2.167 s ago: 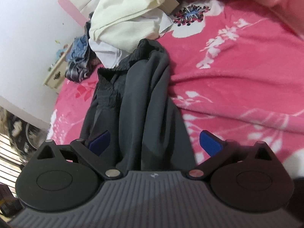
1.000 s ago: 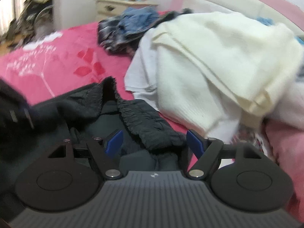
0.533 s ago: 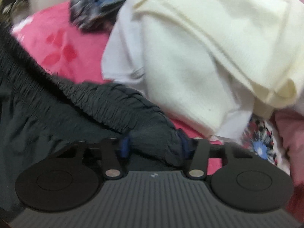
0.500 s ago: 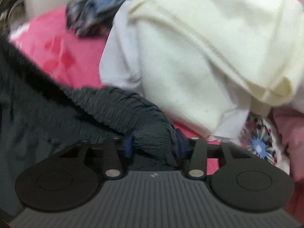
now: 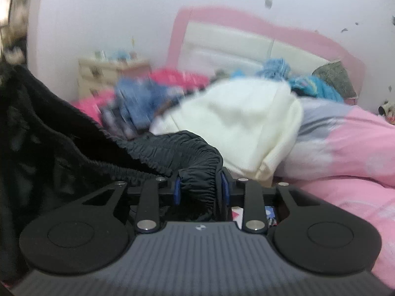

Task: Fold clothes
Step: 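Lift the sweatpants by the waistband with both tools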

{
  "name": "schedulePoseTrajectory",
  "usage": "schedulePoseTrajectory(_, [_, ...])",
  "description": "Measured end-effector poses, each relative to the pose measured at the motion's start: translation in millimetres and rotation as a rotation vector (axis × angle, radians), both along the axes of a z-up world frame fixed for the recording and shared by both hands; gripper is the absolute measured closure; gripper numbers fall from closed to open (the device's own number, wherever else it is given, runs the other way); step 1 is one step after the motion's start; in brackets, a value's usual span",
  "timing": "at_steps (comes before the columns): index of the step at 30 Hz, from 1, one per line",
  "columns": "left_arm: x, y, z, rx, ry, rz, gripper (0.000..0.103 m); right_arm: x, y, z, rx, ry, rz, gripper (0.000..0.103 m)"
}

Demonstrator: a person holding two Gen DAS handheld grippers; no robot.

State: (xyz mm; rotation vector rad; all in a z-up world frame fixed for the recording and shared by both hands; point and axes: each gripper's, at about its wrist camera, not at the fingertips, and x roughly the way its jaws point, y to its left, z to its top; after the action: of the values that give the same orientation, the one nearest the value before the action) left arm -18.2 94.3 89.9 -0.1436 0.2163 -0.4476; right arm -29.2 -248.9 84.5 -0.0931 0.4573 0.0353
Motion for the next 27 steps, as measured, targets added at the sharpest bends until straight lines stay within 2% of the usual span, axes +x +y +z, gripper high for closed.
schedulePoseTrajectory(3, [-39.5, 12.3, 43.7, -0.03, -0.072, -0.019, 0.096, -59.4, -1.7, 49.6, 0.117, -0.061, 0.039, 0.075])
schedulePoseTrajectory(8, [-106.8, 20.3, 106.2, -0.052, -0.195, -0.053, 0.096, -145.6, 6.8, 113.5, 0.253, -0.16, 0.12, 0.075])
schedulePoseTrajectory(14, [-176.6, 22.4, 168.8, -0.083, -0.322, -0.11, 0.096, -225.0, 10.7, 166.3, 0.361, -0.283, 0.214, 0.075])
schedulePoseTrajectory(17, [-197.2, 19.7, 190.0, -0.101, -0.359, -0.138, 0.096, -252.0, 7.1, 183.8, 0.404, -0.332, 0.257, 0.075])
schedulePoseTrajectory(21, [-200.2, 5.2, 198.1, -0.074, -0.403, -0.143, 0.096, -258.9, -1.2, 191.3, 0.414, -0.353, 0.265, 0.075])
schedulePoseTrajectory(24, [-183.0, -7.3, 190.4, -0.062, -0.359, -0.15, 0.096, -241.4, -7.9, 182.8, 0.425, -0.319, 0.237, 0.075])
schedulePoseTrajectory(27, [-147.0, -21.5, 167.6, -0.043, -0.265, -0.138, 0.096, -208.1, -16.3, 162.7, 0.425, -0.262, 0.183, 0.075])
